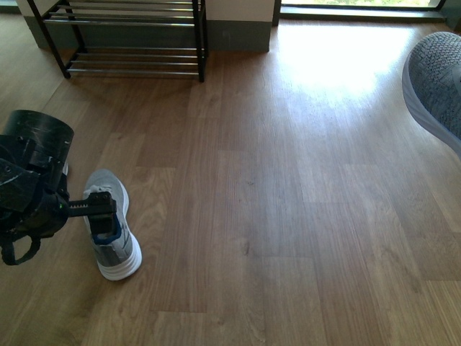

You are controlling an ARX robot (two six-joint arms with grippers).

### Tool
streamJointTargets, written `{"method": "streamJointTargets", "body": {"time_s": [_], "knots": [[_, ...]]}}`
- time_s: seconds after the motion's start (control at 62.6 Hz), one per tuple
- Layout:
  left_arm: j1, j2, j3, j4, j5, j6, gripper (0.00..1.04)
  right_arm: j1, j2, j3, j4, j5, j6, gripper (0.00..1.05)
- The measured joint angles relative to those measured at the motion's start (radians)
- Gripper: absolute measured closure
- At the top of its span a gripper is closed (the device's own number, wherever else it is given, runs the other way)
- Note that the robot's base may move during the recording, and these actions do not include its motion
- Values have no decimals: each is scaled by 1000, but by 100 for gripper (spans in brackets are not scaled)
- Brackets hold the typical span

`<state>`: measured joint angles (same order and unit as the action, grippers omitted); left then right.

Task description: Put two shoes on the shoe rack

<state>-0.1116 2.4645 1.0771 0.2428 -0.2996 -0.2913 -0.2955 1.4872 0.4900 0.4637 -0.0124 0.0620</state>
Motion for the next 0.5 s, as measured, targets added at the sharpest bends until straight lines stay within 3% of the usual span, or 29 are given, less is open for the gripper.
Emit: {"method": "streamJointTargets", "body": {"time_s": [0.495], "knots": [[39, 237, 280, -138, -25, -52, 9, 0, 0, 0, 0, 0, 0, 103]]}}
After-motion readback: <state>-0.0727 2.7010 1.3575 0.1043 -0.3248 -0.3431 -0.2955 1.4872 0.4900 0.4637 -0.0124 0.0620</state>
